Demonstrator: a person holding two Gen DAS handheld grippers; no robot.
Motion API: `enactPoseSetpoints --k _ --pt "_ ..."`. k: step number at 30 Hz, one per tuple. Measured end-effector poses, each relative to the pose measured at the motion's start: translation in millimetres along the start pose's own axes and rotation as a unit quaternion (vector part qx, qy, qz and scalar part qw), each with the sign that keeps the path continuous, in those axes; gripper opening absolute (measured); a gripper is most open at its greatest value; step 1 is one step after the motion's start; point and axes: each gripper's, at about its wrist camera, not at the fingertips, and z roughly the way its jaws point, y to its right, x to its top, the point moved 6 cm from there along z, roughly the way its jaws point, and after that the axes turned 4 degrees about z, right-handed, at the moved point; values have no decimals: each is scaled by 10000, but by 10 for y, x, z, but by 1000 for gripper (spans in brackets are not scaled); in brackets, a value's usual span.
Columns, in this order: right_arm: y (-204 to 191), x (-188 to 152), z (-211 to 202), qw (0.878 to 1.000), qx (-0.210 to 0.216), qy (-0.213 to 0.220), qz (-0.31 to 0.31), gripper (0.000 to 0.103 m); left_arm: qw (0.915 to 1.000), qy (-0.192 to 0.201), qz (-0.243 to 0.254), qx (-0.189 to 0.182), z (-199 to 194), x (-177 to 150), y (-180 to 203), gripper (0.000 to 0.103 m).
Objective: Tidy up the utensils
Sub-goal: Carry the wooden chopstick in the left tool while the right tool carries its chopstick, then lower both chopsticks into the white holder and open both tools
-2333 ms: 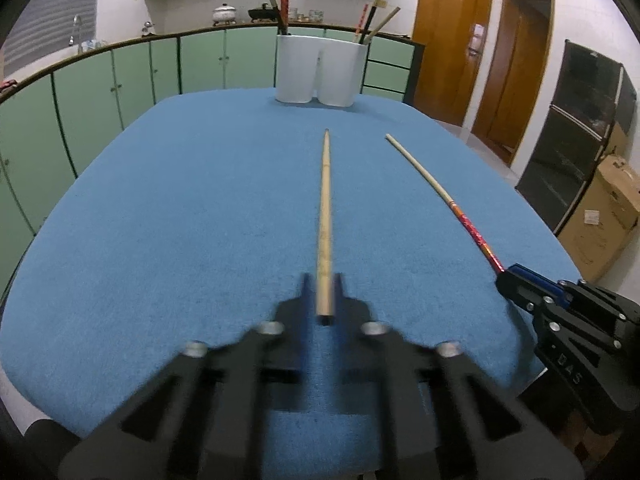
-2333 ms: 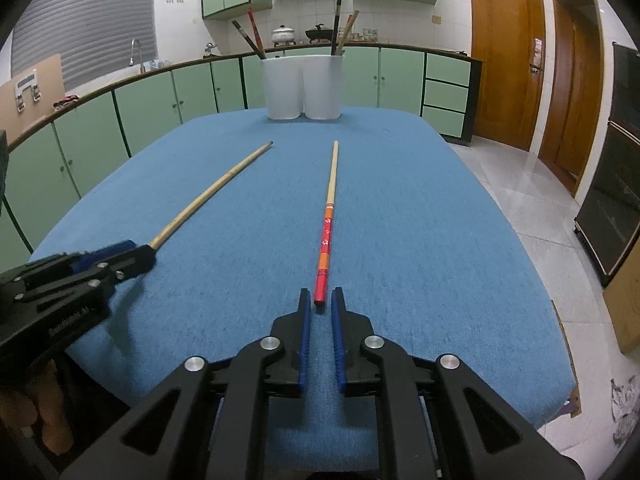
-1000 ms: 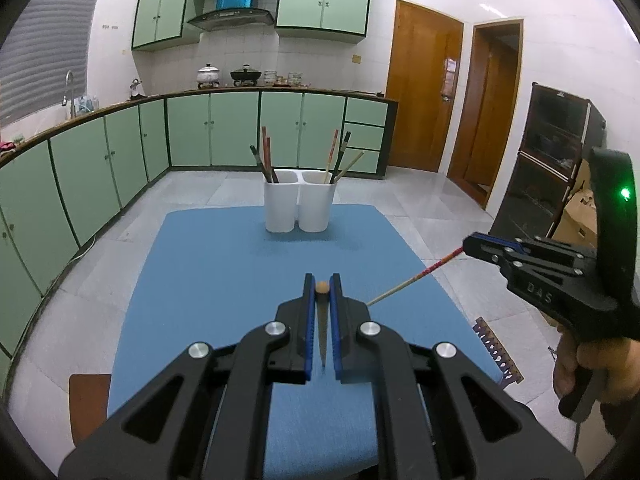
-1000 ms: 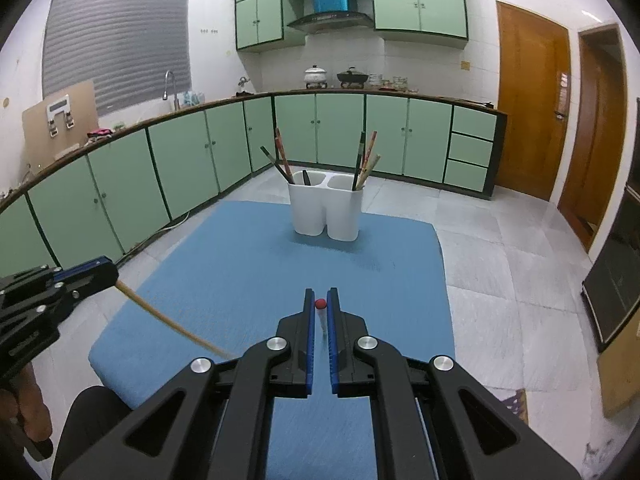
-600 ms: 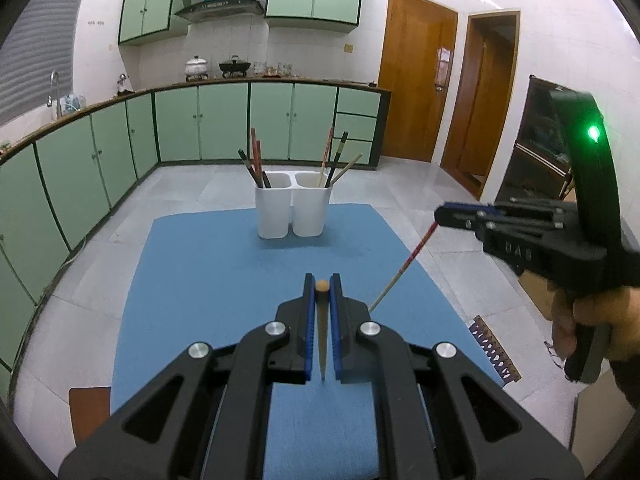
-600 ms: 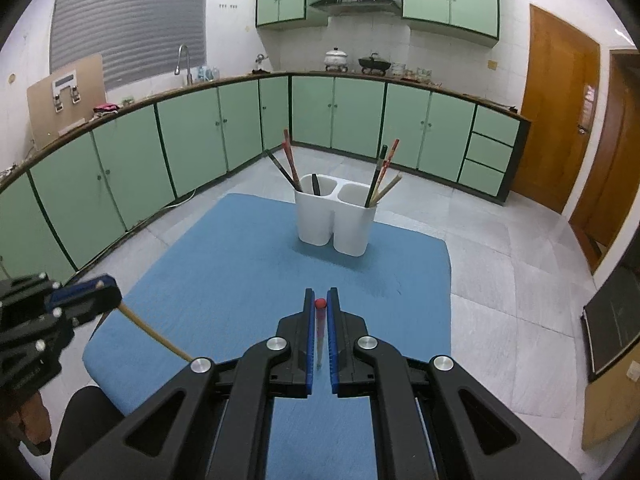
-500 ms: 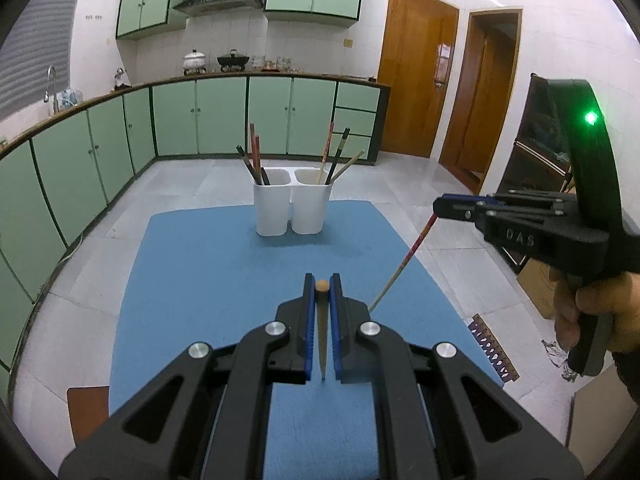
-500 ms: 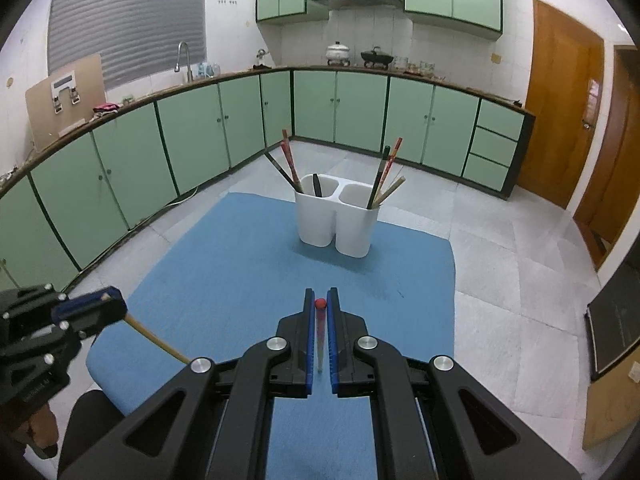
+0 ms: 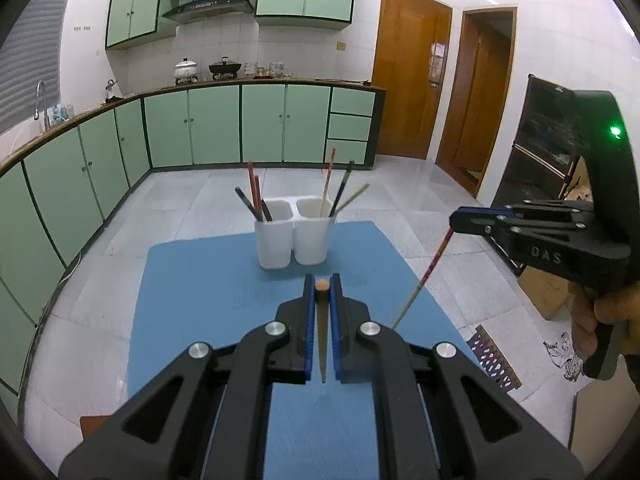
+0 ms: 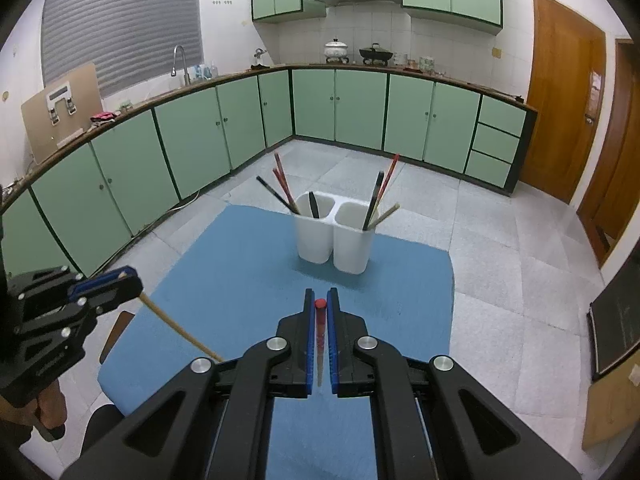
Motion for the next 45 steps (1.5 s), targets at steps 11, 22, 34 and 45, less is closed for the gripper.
enactPoseSetpoints --k 11,22,34,45 --pt "-38 741 -171 9987 -1 492 112 6 9981 529 115 279 8 835 -123 6" --pt "90 1458 -94 9959 -145 831 340 6 9948 870 129 519 196 1525 -267 6" --pt "227 1955 469 9924 -396 1118 328 6 9934 962 94 624 771 1913 -430 6" --pt "513 1976 1477 9936 -517 870 505 6 9965 566 24 614 1679 1753 -660 6"
